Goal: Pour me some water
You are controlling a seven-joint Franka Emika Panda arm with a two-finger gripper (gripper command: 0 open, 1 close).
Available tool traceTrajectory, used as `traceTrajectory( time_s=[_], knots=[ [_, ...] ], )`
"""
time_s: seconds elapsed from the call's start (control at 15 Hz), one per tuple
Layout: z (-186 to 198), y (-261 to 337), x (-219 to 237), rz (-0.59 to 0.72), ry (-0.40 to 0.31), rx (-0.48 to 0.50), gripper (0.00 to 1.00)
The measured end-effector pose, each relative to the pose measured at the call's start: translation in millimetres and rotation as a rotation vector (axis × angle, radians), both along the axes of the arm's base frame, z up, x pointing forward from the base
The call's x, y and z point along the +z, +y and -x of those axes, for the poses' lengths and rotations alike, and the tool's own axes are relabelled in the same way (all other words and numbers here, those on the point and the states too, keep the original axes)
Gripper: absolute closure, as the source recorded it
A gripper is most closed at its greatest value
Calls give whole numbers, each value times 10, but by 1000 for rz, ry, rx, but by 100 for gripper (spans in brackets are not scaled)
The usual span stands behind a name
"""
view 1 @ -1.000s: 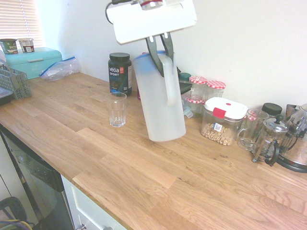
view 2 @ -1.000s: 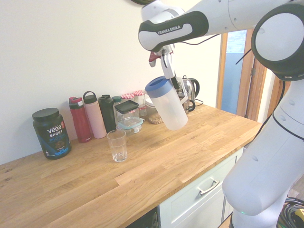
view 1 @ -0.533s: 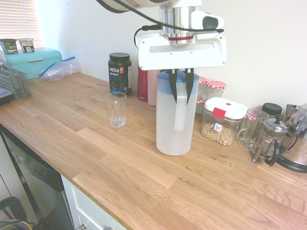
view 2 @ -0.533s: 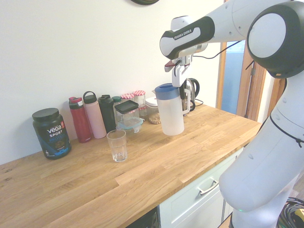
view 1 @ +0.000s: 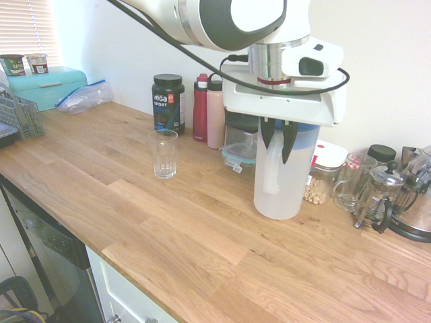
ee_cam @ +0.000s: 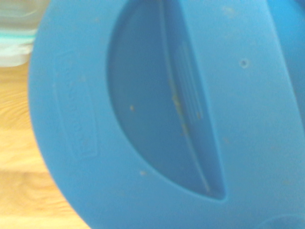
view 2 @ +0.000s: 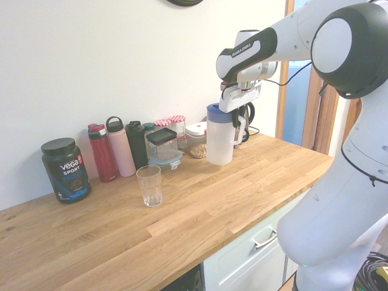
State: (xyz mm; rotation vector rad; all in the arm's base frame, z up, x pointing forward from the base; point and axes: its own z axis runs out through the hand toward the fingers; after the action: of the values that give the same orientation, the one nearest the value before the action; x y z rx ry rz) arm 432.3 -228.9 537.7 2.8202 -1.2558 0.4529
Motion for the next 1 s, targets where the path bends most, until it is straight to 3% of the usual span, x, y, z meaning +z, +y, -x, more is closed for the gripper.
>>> traceTrajectory(
  time_s=[0.53, 0.6, 1.0],
  knots=[
    [59, -31, -298, -7, 72, -32, 100],
    [46, -32, -320, -4, 75, -37, 0],
    [44, -35, -332, -2, 77, -47, 0]
  ],
)
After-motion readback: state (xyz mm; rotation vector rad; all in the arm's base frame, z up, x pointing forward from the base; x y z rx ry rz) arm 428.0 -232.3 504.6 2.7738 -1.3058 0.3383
